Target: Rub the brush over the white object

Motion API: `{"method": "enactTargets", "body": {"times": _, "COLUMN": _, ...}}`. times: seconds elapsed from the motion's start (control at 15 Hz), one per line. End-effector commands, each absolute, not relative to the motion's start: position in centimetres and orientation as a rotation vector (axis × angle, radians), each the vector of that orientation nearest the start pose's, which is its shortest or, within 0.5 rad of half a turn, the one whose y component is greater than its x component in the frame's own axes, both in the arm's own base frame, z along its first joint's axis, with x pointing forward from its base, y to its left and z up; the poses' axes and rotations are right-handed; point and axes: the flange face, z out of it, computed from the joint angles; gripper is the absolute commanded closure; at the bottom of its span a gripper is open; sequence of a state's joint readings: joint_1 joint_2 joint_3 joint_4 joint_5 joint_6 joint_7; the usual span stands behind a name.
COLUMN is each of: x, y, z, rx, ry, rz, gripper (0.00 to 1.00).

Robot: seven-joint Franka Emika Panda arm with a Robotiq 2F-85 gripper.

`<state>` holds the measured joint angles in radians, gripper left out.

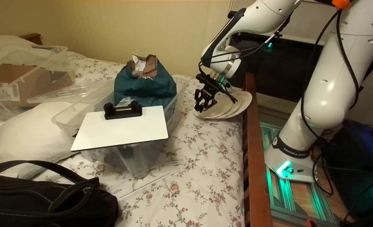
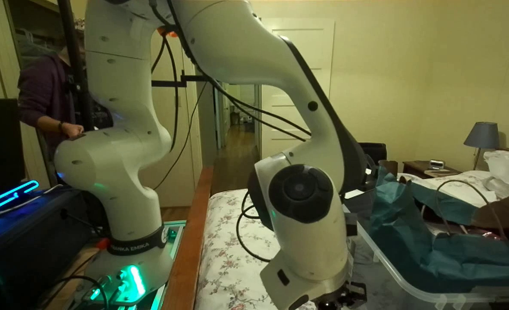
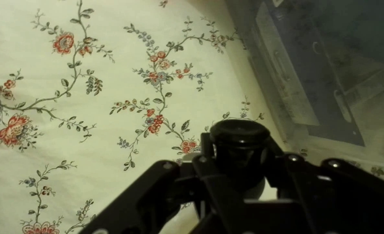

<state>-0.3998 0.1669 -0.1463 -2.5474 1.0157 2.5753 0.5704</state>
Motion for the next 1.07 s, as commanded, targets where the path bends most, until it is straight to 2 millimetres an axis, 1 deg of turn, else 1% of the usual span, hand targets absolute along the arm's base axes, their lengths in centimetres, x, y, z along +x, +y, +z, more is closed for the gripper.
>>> {"method": "enactTargets", "body": {"times": 0.0, "x": 36.9, "y": -29.6, "z": 19.7, "rx": -1.194, "ry": 2.323, "rz": 0.247, "gripper": 0.87}}
{"method": "enactTargets", "body": {"times": 0.13, "x": 36.5, "y": -32.3, "z": 19.1, "rx": -1.069, "ry": 2.335, "rz": 0.296, "gripper": 0.87}}
{"method": "enactTargets", "body": {"times": 0.27, "x": 36.4, "y": -34.3, "z": 17.8, "rx": -0.946, "ry": 2.32, "rz": 0.33, "gripper": 0.87}}
{"method": "enactTargets", "body": {"times": 0.4, "x": 36.7, "y": -35.0, "z": 15.9, "rx": -0.837, "ry": 2.292, "rz": 0.345, "gripper": 0.87}}
{"method": "enactTargets", "body": {"times": 0.6, "x": 37.3, "y": -35.6, "z": 12.7, "rx": -0.712, "ry": 2.316, "rz": 0.337, "gripper": 0.87}}
{"method": "enactTargets", "body": {"times": 0.8, "x": 36.7, "y": -36.7, "z": 9.7, "rx": -0.621, "ry": 2.377, "rz": 0.35, "gripper": 0.87}}
{"method": "enactTargets", "body": {"times": 0.93, "x": 36.0, "y": -37.4, "z": 8.5, "rx": -0.571, "ry": 2.419, "rz": 0.35, "gripper": 0.87}}
{"method": "enactTargets", "body": {"times": 1.0, "x": 35.6, "y": -38.0, "z": 8.3, "rx": -0.534, "ry": 2.444, "rz": 0.334, "gripper": 0.87}}
